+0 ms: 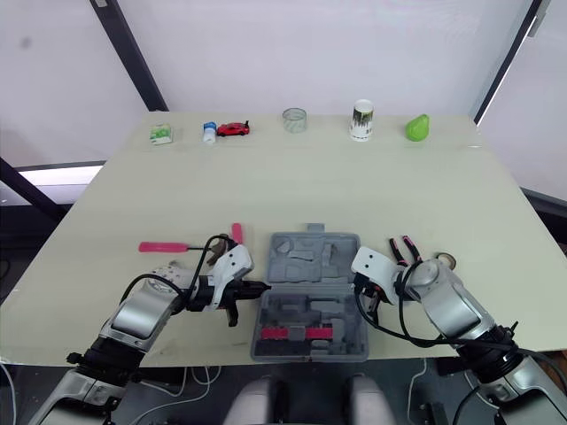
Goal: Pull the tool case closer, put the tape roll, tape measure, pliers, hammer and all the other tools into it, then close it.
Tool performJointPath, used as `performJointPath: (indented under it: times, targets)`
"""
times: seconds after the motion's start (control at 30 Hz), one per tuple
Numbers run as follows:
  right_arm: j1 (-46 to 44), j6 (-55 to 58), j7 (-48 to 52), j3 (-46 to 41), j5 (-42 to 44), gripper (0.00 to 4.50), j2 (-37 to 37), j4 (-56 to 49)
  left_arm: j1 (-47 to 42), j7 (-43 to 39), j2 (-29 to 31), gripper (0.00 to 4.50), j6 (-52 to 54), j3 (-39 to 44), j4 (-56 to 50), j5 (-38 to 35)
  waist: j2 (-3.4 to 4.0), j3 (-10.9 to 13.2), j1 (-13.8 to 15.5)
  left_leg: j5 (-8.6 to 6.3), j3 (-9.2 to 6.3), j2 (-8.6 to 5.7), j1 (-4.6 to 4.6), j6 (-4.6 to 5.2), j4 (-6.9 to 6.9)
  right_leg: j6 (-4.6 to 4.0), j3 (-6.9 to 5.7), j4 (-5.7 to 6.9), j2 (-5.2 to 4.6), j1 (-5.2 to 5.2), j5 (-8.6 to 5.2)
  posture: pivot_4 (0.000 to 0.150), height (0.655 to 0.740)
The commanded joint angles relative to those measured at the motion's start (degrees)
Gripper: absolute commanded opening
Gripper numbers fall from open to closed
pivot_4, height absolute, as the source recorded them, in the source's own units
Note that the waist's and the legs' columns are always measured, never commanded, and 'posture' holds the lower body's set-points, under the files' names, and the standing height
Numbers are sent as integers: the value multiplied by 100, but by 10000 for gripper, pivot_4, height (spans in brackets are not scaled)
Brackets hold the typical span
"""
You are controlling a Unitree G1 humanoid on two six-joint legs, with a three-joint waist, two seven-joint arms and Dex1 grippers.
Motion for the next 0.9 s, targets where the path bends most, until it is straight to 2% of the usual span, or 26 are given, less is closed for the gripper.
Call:
performJointPath:
  times: [0.03, 0.9]
  targets:
    - [52, -21, 149, 119, 159, 0, 19, -239, 111, -1, 19, 632, 24, -90, -290, -103, 0, 0, -1, 0, 0, 0, 0, 0, 0, 0, 0, 0, 0, 0, 0, 1500, 7400]
    - [262, 86, 220, 83, 283, 0, -207, -483, 600, 97, 149, 632, 252, -189, -868, -233, 0, 0, 4, 0, 1, 0, 1, 0, 0, 0, 1, -1, -1, 0, 0, 1500, 7400]
